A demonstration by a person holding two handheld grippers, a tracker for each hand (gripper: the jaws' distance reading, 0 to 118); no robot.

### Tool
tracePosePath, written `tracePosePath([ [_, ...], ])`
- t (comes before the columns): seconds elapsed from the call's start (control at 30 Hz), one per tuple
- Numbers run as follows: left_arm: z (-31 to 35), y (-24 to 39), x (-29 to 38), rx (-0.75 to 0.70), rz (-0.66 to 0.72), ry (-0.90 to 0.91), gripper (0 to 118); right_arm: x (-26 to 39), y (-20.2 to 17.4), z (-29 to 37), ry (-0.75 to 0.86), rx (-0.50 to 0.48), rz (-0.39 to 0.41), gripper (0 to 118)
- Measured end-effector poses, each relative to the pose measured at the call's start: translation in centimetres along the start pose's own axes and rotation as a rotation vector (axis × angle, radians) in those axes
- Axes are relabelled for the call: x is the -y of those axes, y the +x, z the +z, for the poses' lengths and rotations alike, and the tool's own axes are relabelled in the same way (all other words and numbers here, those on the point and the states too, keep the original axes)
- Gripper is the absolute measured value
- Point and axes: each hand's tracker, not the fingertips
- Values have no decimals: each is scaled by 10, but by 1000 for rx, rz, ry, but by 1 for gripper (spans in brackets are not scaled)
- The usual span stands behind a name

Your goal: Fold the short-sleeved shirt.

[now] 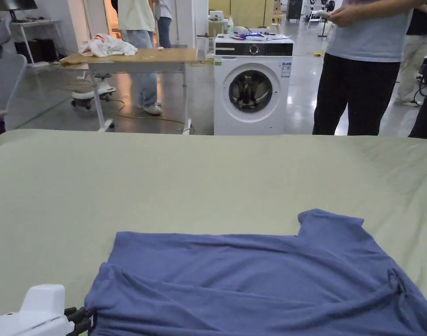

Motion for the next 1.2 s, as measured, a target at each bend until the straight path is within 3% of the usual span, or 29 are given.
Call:
tracePosePath([
  [0.27,79,4,80,15,29,-27,0,78,18,84,-5,-31,-69,7],
  [0.5,84,7,111,11,62,-37,3,106,14,94,-22,-26,-83,7],
  [0.53,84,8,113,15,56,-13,18,108,14,94,-8,-36,-96,14],
  [0.63,89,12,110,5,38,48,81,104,13,96,8,-46,-97,80],
  [0.77,114,33,101,-56,-13,270,87,93,1,118,130,-93,-90,81],
  [0.9,140,58,94,-102,-6,418,85,88,-15,140,267,-156,-67,80],
  [0.97,152,66,92,-74,-4,450,74,86,-24,152,321,-190,-37,72],
  [1.0,156,70,92,-78,-1,449,59,85,-28,156,334,-202,-21,61],
  [1.03,160,73,93,-77,-2,457,33,86,-28,156,341,-221,1,35],
  [1.07,162,76,94,-75,-9,458,14,86,-31,158,344,-219,9,12],
  [1.1,164,80,93,-71,-23,462,1,86,-35,159,348,-207,19,0],
  [1.2,167,86,96,-77,-65,429,0,89,-40,159,348,-218,66,0],
])
